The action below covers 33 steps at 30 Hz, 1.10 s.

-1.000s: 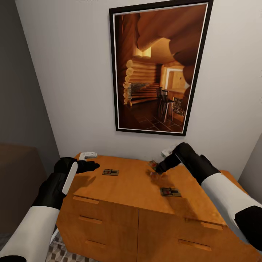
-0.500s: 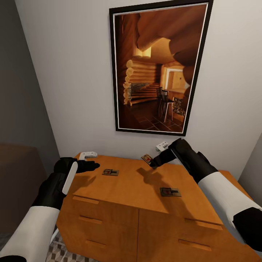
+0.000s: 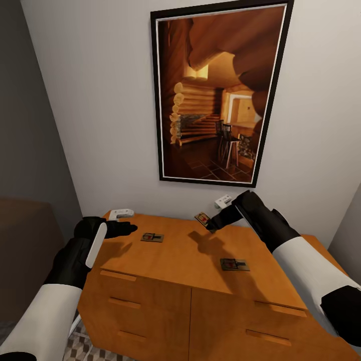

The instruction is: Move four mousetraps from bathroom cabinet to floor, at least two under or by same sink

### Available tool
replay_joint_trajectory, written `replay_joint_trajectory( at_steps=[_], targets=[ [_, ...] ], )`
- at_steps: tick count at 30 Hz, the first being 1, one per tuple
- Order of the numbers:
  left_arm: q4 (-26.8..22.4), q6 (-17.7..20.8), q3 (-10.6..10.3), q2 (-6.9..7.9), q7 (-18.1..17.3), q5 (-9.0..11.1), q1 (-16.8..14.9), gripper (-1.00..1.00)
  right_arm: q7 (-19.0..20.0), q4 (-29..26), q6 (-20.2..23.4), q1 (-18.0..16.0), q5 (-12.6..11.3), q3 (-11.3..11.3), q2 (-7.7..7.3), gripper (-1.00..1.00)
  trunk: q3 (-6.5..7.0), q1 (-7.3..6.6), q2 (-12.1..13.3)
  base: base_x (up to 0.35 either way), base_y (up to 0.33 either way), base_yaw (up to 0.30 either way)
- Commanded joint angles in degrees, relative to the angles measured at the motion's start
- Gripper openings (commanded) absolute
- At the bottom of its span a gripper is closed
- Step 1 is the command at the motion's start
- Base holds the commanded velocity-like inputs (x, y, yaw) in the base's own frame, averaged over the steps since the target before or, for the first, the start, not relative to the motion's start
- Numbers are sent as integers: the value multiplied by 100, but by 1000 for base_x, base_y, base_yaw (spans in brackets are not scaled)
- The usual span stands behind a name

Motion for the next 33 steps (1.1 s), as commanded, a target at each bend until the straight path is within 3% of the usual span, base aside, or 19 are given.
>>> replay_joint_trajectory(
  at_steps=[1, 33],
  targets=[
    [-4, 22, -9, 6, -1, 6, -5, 100, 32, -6, 13, -6, 48, 13, -4, -100, -7, 0, -5, 0, 0, 0],
    [2, 22, -16, -8, -4, 9, -5, 100, -40, -7, 13, -8, 43, -15, -46, -100, -7, 0, -5, 0, 0, 0]
  ],
)
